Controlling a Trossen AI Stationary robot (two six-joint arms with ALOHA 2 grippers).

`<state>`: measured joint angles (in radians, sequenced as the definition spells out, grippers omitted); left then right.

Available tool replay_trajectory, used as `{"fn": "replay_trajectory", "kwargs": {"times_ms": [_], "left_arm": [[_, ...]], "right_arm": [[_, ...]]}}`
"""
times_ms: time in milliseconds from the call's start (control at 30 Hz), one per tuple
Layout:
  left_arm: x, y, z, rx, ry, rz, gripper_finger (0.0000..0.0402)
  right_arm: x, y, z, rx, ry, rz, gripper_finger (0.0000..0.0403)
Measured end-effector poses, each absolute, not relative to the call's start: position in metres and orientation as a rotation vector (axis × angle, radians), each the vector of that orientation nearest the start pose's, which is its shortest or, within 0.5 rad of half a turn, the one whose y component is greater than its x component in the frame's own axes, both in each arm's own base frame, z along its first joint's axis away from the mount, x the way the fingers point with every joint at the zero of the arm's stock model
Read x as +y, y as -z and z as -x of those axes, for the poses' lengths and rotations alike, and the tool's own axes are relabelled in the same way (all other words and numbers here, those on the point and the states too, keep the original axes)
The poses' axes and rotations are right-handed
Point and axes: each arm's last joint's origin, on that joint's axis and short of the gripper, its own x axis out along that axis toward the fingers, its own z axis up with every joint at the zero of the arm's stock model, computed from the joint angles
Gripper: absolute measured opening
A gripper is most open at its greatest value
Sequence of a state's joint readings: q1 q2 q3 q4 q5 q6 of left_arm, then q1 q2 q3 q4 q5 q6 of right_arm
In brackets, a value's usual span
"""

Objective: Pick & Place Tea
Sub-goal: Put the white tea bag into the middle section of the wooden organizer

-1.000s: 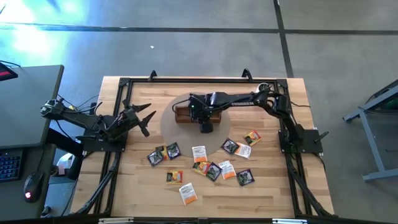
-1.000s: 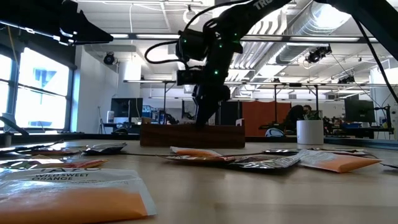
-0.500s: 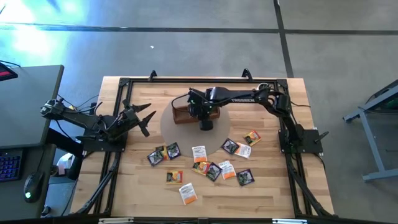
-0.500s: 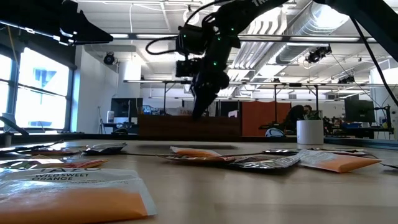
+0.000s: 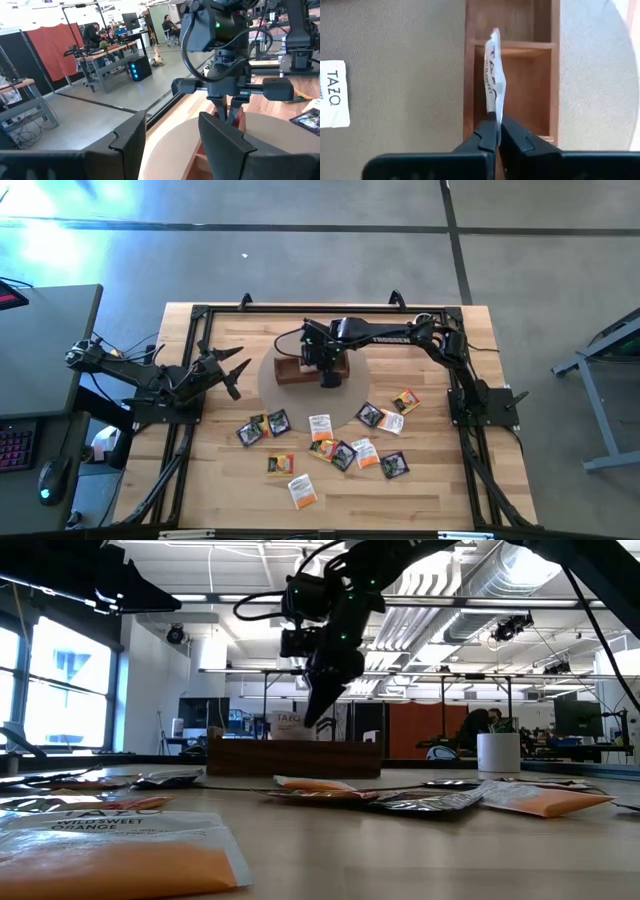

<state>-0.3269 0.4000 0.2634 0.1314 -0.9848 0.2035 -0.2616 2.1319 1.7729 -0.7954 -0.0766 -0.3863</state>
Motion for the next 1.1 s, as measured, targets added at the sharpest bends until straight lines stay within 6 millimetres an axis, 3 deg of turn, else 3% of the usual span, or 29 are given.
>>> {"fn": "replay_trajectory", "kwargs": {"times_ms": [200,533,767,933,1100], "left_arm": [[-0.013,-0.232,-0.113,0.071,-0.655,-0.199,0.0179],[-0.013,-0.232,-0.113,0.071,-0.655,-0.199,0.0179],[-0.013,-0.232,-0.113,0.071,-0.655,-0.199,0.0179],[-0.013,-0.232,-0.113,0.072,-0.655,-0.200,0.0179],[-0.013,-0.232,-0.113,0.074,-0.655,-0.202,0.0179]], "right_arm": [[-0.128,-0.209,-0.433,1.162,0.036,0.203,0.0003],[-0.167,-0.212,-0.426,1.088,0.092,0.144,0.0024],[-0.187,-0.212,-0.419,1.043,0.063,0.074,0.0065],[-0.185,-0.213,-0.420,1.020,0.019,0.045,0.0097],[-0.172,-0.212,-0.424,1.035,-0.015,0.067,0.0102]]}}
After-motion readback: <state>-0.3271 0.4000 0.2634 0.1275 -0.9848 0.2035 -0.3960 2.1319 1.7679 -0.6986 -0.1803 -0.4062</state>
